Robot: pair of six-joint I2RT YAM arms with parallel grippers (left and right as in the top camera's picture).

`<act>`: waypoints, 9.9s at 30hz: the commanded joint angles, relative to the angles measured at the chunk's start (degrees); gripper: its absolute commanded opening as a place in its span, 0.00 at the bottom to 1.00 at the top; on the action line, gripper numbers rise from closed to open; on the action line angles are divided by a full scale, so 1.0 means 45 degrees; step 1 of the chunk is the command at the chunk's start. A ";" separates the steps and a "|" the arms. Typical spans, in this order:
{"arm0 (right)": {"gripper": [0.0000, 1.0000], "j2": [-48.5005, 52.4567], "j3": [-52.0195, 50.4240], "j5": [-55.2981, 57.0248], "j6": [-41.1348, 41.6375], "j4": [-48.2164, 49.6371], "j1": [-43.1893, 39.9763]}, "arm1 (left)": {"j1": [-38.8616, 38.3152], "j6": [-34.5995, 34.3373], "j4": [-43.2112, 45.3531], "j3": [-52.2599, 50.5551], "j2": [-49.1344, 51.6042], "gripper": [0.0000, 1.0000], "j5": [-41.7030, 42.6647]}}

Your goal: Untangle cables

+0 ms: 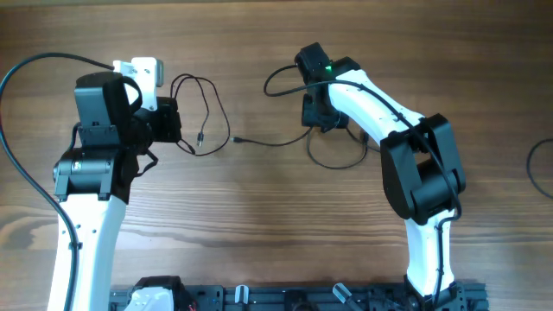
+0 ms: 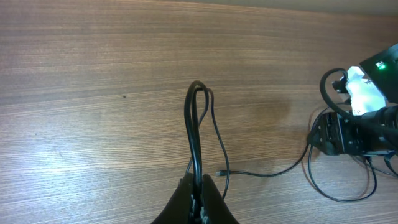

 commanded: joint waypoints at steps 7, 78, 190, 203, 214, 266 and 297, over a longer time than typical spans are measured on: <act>0.85 0.0219 0.0063 0.0257 0.3963 0.1151 -0.0044 | 0.0053 -0.0121 0.0039 0.0034 0.0049 0.04 0.0209; 0.04 -0.4167 -0.0170 0.3400 0.3769 -0.0073 -0.1846 | 0.0053 -0.0117 -0.0253 0.0029 0.0049 0.04 0.0209; 0.44 -0.0257 -0.0738 -0.2089 0.3643 0.4993 -1.1944 | 0.0044 -0.0121 -0.0141 0.0029 0.0068 0.05 0.0549; 0.47 0.0447 -0.0748 -0.2380 0.3628 0.5513 -1.1919 | 0.0044 -0.0121 -0.0146 0.0034 0.0068 0.05 0.0549; 0.04 0.0529 -0.0544 -0.4823 0.2341 0.5158 -1.2138 | 0.0044 -0.0121 -0.0146 0.0029 0.0068 0.05 0.0554; 1.00 -0.4522 -0.0369 -0.6669 0.9287 -0.1700 -1.8272 | 0.0044 -0.0117 0.0151 0.0029 0.0068 0.04 0.0549; 0.04 -0.4473 -0.4119 -0.1530 -0.1020 0.0797 -1.2254 | 0.0044 -0.0117 -0.0063 0.0029 0.0068 0.06 0.0544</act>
